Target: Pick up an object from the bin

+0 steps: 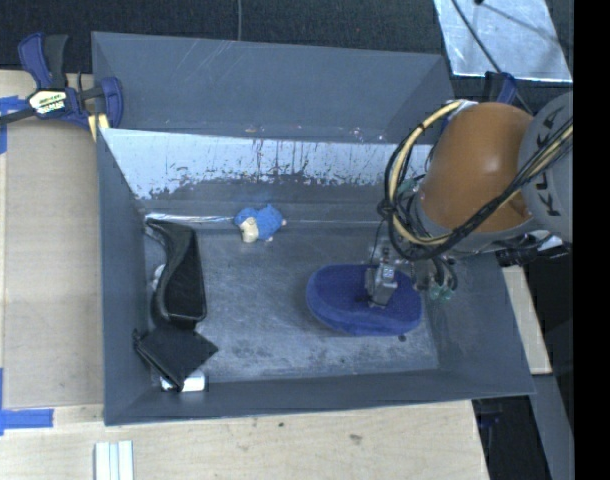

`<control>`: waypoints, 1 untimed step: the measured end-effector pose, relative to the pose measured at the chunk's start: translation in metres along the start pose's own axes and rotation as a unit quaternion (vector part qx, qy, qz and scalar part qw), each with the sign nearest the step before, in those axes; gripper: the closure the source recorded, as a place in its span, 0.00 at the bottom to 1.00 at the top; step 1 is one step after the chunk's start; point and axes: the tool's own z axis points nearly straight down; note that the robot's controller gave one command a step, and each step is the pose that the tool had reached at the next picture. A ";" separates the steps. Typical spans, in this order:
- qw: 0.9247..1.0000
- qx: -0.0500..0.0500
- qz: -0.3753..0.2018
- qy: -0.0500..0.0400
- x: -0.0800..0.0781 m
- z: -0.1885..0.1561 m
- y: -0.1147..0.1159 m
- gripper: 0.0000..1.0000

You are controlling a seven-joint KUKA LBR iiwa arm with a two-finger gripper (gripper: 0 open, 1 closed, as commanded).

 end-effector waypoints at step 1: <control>1.000 0.001 -0.005 0.000 0.039 -0.093 -0.008 1.00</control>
Offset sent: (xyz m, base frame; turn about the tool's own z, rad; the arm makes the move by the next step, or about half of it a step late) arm -0.0419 -0.0014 0.0876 -0.0114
